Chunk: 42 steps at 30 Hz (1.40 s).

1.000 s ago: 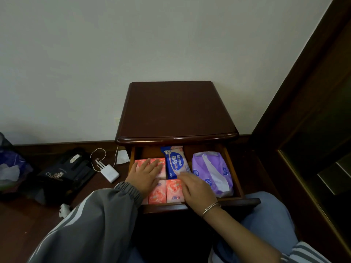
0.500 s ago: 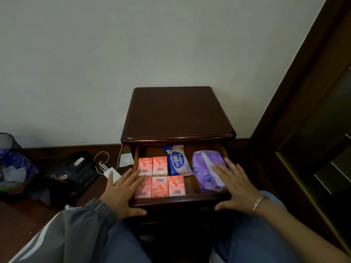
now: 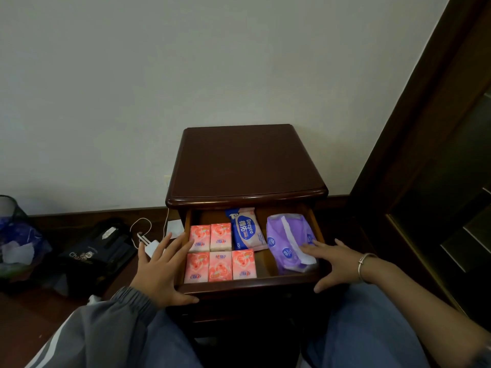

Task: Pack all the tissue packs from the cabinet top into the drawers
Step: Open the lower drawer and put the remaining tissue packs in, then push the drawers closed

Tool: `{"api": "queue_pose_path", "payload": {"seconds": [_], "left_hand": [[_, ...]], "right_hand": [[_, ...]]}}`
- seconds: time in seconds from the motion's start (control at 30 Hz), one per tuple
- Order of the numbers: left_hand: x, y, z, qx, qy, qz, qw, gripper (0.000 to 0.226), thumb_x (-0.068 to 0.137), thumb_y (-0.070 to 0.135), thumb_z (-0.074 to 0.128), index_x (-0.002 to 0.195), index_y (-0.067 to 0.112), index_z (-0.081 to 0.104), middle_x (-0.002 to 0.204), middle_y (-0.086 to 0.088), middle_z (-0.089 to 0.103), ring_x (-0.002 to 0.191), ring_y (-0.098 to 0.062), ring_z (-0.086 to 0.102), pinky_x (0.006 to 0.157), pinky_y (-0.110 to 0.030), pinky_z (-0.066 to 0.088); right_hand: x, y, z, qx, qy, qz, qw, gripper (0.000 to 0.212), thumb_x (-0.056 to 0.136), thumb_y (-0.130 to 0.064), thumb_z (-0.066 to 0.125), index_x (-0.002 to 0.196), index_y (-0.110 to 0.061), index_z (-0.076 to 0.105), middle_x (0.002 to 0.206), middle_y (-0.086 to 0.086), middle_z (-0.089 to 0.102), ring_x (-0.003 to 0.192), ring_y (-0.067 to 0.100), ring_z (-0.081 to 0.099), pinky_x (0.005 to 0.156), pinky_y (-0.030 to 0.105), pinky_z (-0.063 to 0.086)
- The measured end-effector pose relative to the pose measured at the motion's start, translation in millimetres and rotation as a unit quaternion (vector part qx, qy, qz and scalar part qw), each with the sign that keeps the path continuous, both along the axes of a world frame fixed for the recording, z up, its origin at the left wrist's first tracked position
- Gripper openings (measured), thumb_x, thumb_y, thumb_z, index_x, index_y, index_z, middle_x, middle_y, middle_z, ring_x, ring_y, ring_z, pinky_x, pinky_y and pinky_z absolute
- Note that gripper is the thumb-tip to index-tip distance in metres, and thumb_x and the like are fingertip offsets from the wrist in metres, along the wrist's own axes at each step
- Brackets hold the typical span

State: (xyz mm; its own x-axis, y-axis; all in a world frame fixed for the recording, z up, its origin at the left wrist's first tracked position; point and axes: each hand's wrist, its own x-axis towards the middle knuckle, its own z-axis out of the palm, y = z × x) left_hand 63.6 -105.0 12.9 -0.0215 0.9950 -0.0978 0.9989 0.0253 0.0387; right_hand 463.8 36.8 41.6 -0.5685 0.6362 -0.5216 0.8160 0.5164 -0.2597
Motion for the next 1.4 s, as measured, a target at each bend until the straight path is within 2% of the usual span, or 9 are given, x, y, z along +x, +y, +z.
{"api": "queue_pose_path", "payload": {"seconds": [0.13,0.27,0.4,0.5,0.67,0.8,0.93,1.17,1.4], "left_hand": [[-2.3,0.8,-2.9,0.006,-0.003,0.004,1.000,0.135,0.036,0.098,0.045,0.149,0.039,0.001,0.157,0.013,-0.002,0.138,-0.014,-0.016,0.100,-0.061,-0.019],[-4.2,1.3,-4.1,0.005,0.001,0.008,1.000,0.135,0.035,0.099,0.043,0.149,0.039,0.003,0.158,0.011,0.002,0.139,-0.015,-0.013,0.102,-0.064,-0.015],[-5.0,0.5,-4.3,0.020,0.007,0.032,0.999,0.136,0.033,0.100,0.041,0.145,0.042,-0.011,0.156,0.013,-0.006,0.138,-0.015,-0.017,0.101,-0.061,-0.018],[-4.4,0.5,1.2,0.034,0.022,0.033,0.999,0.136,0.033,0.100,0.038,0.139,0.043,-0.026,0.151,0.013,-0.018,0.139,-0.017,-0.020,0.101,-0.061,-0.018],[-0.5,5.9,12.6,0.110,0.042,0.014,0.993,0.136,0.035,0.089,0.062,0.148,0.028,0.016,0.152,-0.008,0.034,0.139,-0.035,0.030,0.099,-0.071,0.010],[3.8,51.2,9.9,0.143,0.003,0.109,0.984,0.129,0.045,0.071,0.076,0.150,0.025,0.017,0.158,-0.006,0.020,0.144,-0.030,0.018,0.104,-0.071,0.012],[-8.8,115.1,9.8,0.115,0.028,0.138,0.983,0.106,0.071,0.065,0.063,0.152,0.024,0.008,0.160,-0.003,0.010,0.146,-0.028,0.008,0.109,-0.065,0.015],[-15.8,139.4,-10.2,0.181,0.018,0.132,0.974,0.081,0.076,0.040,0.073,0.143,0.012,0.037,0.148,-0.015,0.038,0.137,-0.040,0.031,0.099,-0.059,0.039],[2.6,132.2,10.0,0.099,-0.047,0.185,0.977,0.087,0.083,0.059,0.056,0.151,0.023,0.013,0.160,-0.002,0.009,0.146,-0.030,0.005,0.111,-0.052,0.024]], "right_hand": [[-4.6,8.1,1.2,-0.062,-0.015,0.008,0.998,0.094,0.069,-0.064,0.067,0.146,-0.043,0.017,0.157,-0.009,0.017,0.147,0.015,0.007,0.117,0.046,-0.003],[-8.1,13.1,4.4,-0.100,0.013,-0.008,0.995,0.095,0.067,-0.057,0.074,0.146,-0.039,0.023,0.155,-0.008,0.022,0.145,0.018,0.016,0.116,0.038,0.020],[-2.3,7.7,0.3,0.021,0.040,0.003,0.999,0.108,0.058,-0.066,0.073,0.147,-0.039,0.017,0.156,-0.018,0.013,0.144,0.003,-0.002,0.116,0.047,-0.003],[4.3,2.1,-0.4,0.135,0.060,0.003,0.989,0.119,0.050,-0.079,0.065,0.147,-0.043,0.006,0.152,-0.027,-0.002,0.138,-0.002,-0.013,0.116,0.047,-0.006],[0.3,2.8,2.7,0.270,0.077,-0.013,0.960,0.125,0.046,-0.084,0.058,0.142,-0.043,-0.010,0.152,-0.020,-0.011,0.143,0.009,-0.011,0.114,0.053,0.001],[-18.8,34.3,-4.7,0.332,0.088,-0.160,0.925,0.132,0.051,-0.070,0.072,0.149,-0.029,-0.006,0.160,-0.002,0.000,0.147,0.023,-0.001,0.113,0.060,0.007],[-66.1,88.3,-6.8,0.342,0.044,-0.192,0.919,0.115,0.070,-0.059,0.068,0.150,-0.022,-0.005,0.160,-0.001,0.002,0.147,0.022,0.002,0.114,0.057,0.011],[-82.2,110.8,-28.9,0.405,0.008,-0.214,0.889,0.096,0.073,-0.047,0.072,0.149,-0.018,0.021,0.154,0.004,0.029,0.143,0.025,0.025,0.110,0.055,0.024],[-90.9,97.3,-9.9,0.298,0.031,-0.244,0.922,0.098,0.081,-0.043,0.066,0.151,-0.020,0.002,0.160,0.001,0.004,0.147,0.024,0.001,0.116,0.055,0.015]]}}
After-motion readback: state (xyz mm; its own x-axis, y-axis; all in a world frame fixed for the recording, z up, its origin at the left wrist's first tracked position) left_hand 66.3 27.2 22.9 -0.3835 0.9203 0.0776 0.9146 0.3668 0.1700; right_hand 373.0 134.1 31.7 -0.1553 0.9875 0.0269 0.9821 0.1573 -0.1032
